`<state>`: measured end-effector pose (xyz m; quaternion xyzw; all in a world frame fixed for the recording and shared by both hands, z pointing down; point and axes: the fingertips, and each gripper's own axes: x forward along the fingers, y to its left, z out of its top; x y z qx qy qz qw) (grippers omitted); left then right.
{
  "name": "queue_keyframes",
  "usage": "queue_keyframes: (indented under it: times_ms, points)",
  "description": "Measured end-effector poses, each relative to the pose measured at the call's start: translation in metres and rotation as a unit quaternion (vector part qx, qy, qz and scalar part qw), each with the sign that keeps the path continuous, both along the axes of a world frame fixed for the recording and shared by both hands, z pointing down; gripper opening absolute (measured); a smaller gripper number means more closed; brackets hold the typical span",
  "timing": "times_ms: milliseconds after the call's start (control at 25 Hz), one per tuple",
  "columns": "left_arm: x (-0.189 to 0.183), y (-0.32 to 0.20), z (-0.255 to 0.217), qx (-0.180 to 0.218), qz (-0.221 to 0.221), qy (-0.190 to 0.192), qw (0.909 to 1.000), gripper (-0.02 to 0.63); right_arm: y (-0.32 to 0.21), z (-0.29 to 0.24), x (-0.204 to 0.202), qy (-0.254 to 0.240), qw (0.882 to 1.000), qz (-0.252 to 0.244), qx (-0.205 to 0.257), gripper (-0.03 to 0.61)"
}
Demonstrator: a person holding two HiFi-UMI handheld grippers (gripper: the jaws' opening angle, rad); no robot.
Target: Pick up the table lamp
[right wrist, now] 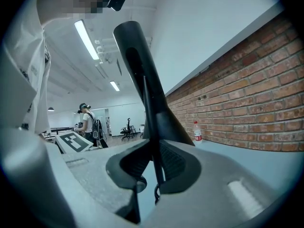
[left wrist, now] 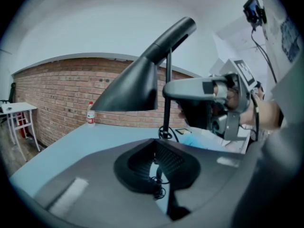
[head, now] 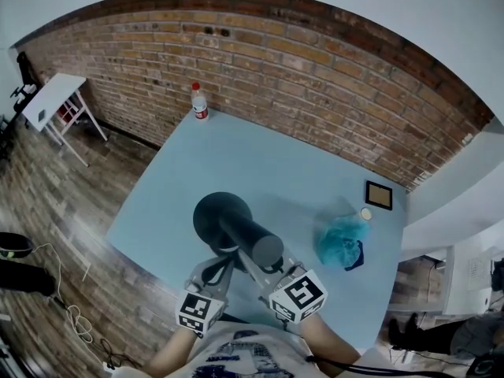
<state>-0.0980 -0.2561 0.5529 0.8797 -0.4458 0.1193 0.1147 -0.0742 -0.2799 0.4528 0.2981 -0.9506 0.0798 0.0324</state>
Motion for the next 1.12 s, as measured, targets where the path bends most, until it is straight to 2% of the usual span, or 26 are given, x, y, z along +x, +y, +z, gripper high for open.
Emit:
queue_keyframes:
  times_ms: [200,400,560,720,880,1120]
  points:
    - [0.002,0.007,0.018,-0.016,0.018,-0.008,0.9997,-0.009,0.001,0.001,-0.001,0.003,1.0,-0.023,-0.002,0.051]
    - [0.016,0.012,0.036,-0.003,0.054,-0.008,0.9985,-0.008,0.001,0.001,0.001,-0.002,1.0,-0.023,-0.005,0.051]
    - [0.022,0.012,0.048,-0.024,0.072,0.005,0.9971,-0.002,0.001,0.0,0.0,-0.006,1.0,-0.023,-0.007,0.052]
    - [0.028,0.011,0.058,-0.036,0.08,0.007,0.9961,0.003,0.001,0.0,-0.001,-0.006,1.0,-0.024,-0.009,0.052]
    - [0.032,0.009,0.066,-0.053,0.084,0.012,0.995,0.048,0.001,0.0,0.0,-0.008,1.0,-0.024,-0.009,0.052]
    - [0.033,0.002,0.073,-0.046,0.085,0.011,0.9952,0.048,0.001,0.0,-0.003,-0.008,1.0,-0.025,-0.007,0.052]
